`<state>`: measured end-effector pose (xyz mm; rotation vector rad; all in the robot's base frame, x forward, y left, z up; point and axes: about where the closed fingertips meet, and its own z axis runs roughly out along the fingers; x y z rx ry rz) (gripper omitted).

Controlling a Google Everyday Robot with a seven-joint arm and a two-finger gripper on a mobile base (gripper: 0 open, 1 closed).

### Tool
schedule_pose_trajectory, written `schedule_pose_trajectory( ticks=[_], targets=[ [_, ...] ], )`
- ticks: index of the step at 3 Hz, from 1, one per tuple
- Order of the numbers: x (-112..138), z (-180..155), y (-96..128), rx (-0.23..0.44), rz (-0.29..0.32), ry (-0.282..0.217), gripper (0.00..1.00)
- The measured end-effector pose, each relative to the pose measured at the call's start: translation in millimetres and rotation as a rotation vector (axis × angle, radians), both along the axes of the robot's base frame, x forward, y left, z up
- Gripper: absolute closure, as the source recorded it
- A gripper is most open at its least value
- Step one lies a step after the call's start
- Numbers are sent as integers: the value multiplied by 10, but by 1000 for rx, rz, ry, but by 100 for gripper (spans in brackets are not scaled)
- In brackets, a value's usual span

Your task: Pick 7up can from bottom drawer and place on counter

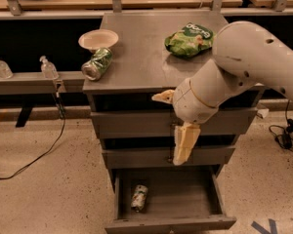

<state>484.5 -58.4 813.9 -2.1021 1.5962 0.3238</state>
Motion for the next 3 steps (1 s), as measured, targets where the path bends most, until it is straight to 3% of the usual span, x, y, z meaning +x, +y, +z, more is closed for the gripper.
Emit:
schedule_pose_trajectory(
  ticks=[1, 2, 3],
  targets=[
    [12, -211, 98, -66, 104, -30, 0],
    [52, -756, 249, -229, 357, -234, 0],
    [150, -928, 302, -249, 417, -379, 0]
  ],
)
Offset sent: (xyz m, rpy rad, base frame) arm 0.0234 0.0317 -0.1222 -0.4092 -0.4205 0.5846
